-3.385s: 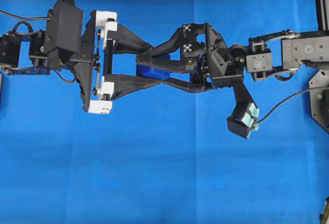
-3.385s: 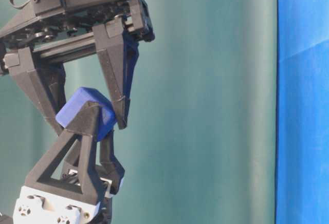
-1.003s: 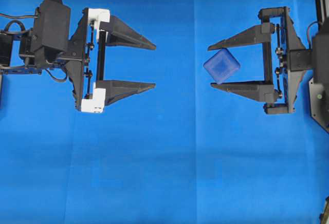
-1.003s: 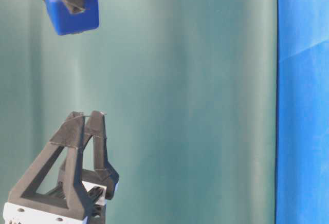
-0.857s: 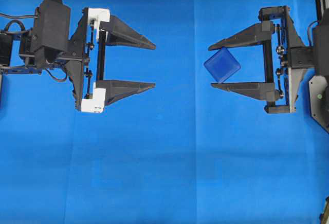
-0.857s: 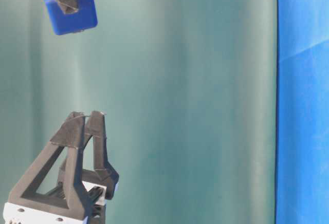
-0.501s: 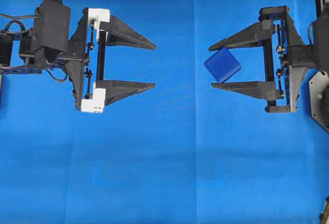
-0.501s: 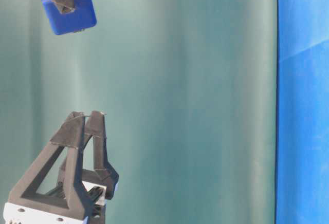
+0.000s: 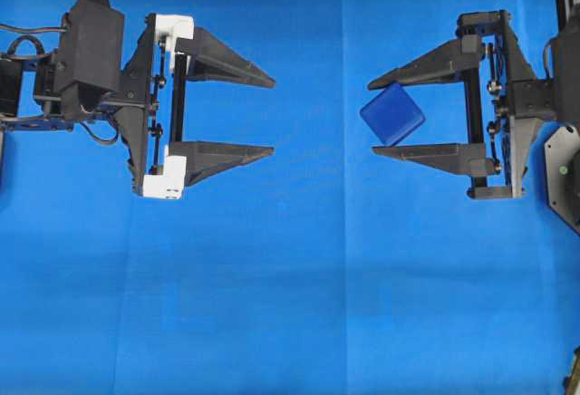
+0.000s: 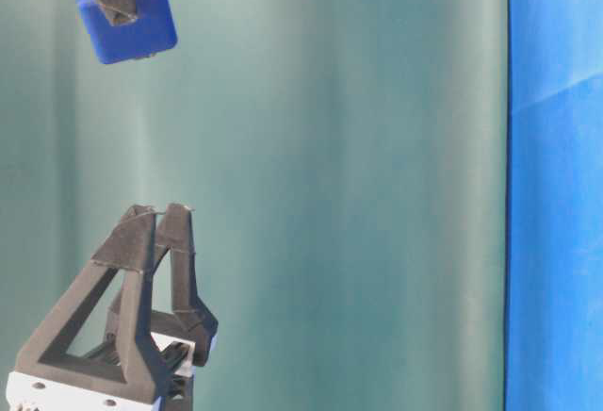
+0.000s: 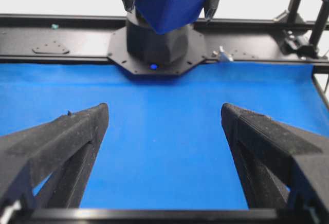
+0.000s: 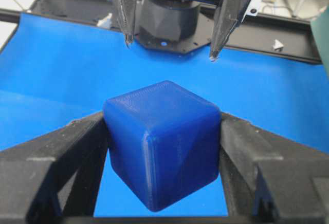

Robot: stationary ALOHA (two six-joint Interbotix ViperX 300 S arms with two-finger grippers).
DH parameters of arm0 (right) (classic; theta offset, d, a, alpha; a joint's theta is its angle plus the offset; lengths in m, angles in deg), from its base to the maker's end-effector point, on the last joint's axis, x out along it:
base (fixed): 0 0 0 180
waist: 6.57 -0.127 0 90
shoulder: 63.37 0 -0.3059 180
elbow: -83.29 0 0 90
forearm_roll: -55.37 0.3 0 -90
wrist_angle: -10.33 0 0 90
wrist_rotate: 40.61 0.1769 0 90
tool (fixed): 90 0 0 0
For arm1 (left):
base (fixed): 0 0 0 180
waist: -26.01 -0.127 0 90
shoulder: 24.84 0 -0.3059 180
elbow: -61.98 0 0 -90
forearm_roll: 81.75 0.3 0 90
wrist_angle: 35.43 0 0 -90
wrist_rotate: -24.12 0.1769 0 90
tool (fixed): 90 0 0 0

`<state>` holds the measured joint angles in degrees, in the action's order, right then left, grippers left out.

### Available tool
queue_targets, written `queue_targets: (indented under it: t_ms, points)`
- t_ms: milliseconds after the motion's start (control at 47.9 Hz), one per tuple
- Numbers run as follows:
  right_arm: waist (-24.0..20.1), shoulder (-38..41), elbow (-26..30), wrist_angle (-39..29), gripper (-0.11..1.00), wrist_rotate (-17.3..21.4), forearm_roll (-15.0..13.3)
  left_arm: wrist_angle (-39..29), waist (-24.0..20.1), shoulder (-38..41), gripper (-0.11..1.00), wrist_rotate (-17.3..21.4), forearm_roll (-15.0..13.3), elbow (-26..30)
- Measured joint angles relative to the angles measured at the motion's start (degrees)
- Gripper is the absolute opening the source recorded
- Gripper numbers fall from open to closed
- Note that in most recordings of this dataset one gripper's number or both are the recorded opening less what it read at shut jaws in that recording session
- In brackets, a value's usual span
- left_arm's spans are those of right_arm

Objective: Handover the blue block to the right arm after grasping it with the left arm, then place it in the designated position.
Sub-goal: 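Carry the cube with the right gripper and lower it toward the table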

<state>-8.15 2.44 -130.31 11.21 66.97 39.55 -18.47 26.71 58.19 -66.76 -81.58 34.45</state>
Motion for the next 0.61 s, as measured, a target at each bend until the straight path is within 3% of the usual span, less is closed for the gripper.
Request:
queue_targets:
  t_ms: [439, 606]
  points:
    - [0.0, -0.1, 0.0, -0.2, 0.46, 0.1, 0.4, 0.0, -0.1, 0.0, 0.93, 0.0, 0.0, 0.0]
    - [0.0, -0.1, 0.1, -4.5, 0.46, 1.0, 2.1, 0.0, 0.0, 0.0, 0.93, 0.0, 0.0, 0.0]
